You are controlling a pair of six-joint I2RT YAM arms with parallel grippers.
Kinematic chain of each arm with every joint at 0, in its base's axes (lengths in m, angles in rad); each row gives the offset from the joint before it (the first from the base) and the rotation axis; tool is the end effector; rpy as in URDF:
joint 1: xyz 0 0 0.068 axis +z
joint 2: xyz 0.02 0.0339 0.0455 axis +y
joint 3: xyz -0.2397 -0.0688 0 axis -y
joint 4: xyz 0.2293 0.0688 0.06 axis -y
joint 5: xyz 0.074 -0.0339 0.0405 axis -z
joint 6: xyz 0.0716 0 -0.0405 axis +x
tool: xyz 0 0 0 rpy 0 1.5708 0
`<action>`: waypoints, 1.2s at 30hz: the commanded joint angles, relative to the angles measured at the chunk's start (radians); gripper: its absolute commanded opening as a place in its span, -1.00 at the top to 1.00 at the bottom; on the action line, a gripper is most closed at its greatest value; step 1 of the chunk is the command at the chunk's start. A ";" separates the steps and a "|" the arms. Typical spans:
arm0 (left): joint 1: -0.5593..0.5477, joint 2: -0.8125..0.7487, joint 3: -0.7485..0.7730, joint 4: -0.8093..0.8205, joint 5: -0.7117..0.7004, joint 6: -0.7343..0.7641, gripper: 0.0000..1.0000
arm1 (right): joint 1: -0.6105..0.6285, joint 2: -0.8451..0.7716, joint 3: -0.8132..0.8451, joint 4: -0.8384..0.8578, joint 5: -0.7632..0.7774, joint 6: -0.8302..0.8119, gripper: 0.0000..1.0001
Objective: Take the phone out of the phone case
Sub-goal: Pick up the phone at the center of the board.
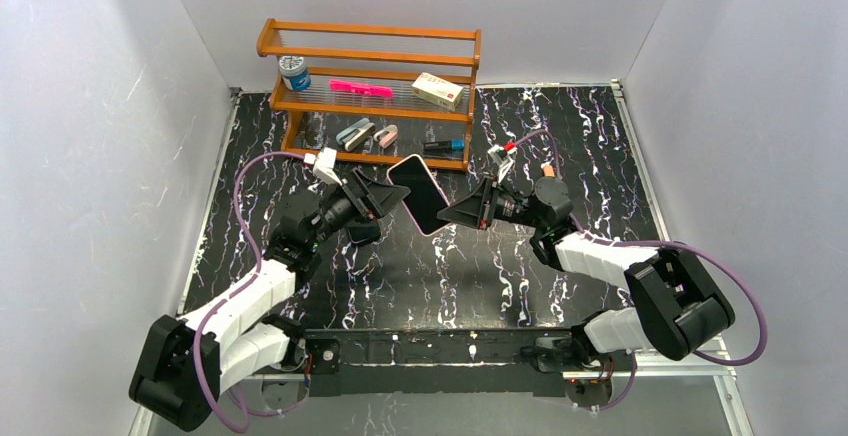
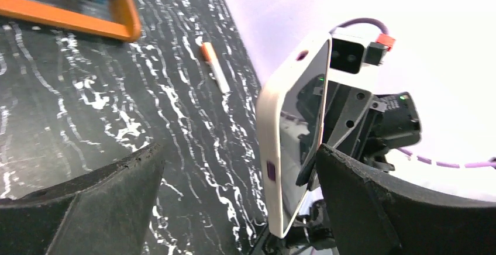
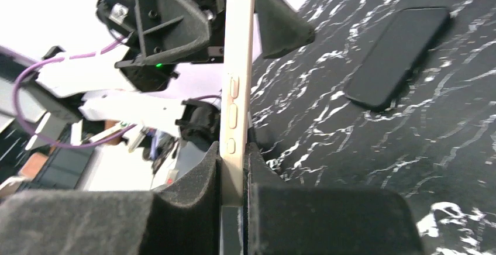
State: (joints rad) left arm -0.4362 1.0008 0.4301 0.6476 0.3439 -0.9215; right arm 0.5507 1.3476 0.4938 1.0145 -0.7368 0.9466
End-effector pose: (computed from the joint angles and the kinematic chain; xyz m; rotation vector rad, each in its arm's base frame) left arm 0.2227 -0.1305 0.2528 -0.0947 1.6518 -1.3226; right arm 0.2205 0.1918 0.2342 -0.3864 1.6659 1.6861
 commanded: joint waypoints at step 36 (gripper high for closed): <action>-0.078 0.042 0.004 0.337 -0.141 -0.258 1.00 | 0.028 -0.026 -0.038 0.229 0.044 0.084 -0.38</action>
State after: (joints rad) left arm -0.5190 1.0828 0.4309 0.9257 0.3367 -1.1469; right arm 0.5606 1.3529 0.4828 1.1870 -0.7567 1.0504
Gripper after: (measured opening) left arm 0.120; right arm 0.643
